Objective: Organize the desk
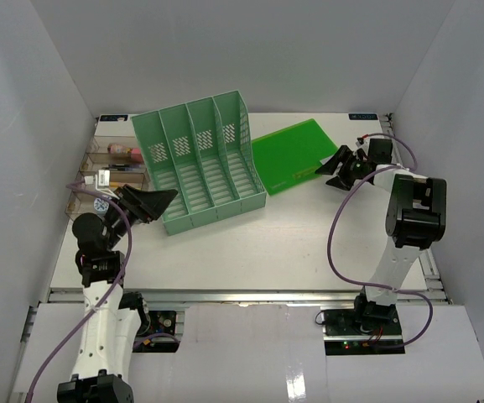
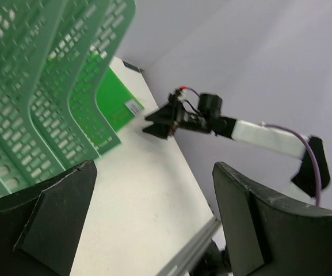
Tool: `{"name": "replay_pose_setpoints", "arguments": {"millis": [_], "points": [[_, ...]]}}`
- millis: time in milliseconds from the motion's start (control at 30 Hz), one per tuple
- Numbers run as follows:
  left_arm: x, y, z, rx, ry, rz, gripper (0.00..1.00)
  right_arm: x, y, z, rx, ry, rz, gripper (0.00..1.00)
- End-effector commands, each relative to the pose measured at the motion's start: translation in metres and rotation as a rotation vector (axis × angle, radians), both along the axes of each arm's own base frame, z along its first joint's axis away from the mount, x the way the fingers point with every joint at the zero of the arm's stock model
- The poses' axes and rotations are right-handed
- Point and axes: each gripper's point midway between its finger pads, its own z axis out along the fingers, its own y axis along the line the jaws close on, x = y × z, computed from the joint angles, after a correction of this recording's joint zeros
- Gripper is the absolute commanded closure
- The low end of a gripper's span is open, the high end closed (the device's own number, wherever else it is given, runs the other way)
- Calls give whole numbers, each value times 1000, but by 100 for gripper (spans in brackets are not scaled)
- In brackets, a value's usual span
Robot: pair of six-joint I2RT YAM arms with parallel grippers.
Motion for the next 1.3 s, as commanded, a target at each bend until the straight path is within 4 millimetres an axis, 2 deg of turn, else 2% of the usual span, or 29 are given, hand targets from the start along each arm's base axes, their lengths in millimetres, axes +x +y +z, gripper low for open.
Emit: {"name": "replay_pose_setpoints", "arguments": {"millis": [0, 100, 200, 333, 533, 600, 700, 767, 833, 1033, 1267], "points": [[-22, -16, -23, -32, 59, -100, 7, 49, -6, 13, 49, -30, -198, 33], [-23, -17, -30, -45, 68, -87, 6, 59, -11, -3, 33, 9, -247, 44], [-23, -20, -36, -49, 80, -87, 6, 64, -19, -23, 11, 56, -314, 50], [-23, -25, -37, -51, 86, -99, 6, 68, -23, -38, 4, 94, -377, 54], [-31, -51, -39, -63, 96, -157, 5, 72, -23, -47, 5, 117, -423, 59], [-33, -61, -45, -64, 115, -174, 5, 74, -23, -50, 7, 122, -429, 66], [-34, -81, -54, -49, 147, -212, 5, 71, -24, -54, 4, 130, -442, 81], [-37, -100, -60, -28, 161, -252, 5, 70, -26, -54, 0, 128, -452, 90], [-40, -124, -66, 7, 185, -296, 2, 67, -32, -53, -6, 123, -469, 92], [-34, -188, -77, 156, 154, -364, 2, 61, -50, -29, 53, 70, -496, 92], [-15, -278, -94, 441, 11, -472, 2, 39, -79, -1, 64, 22, -517, 92]]}}
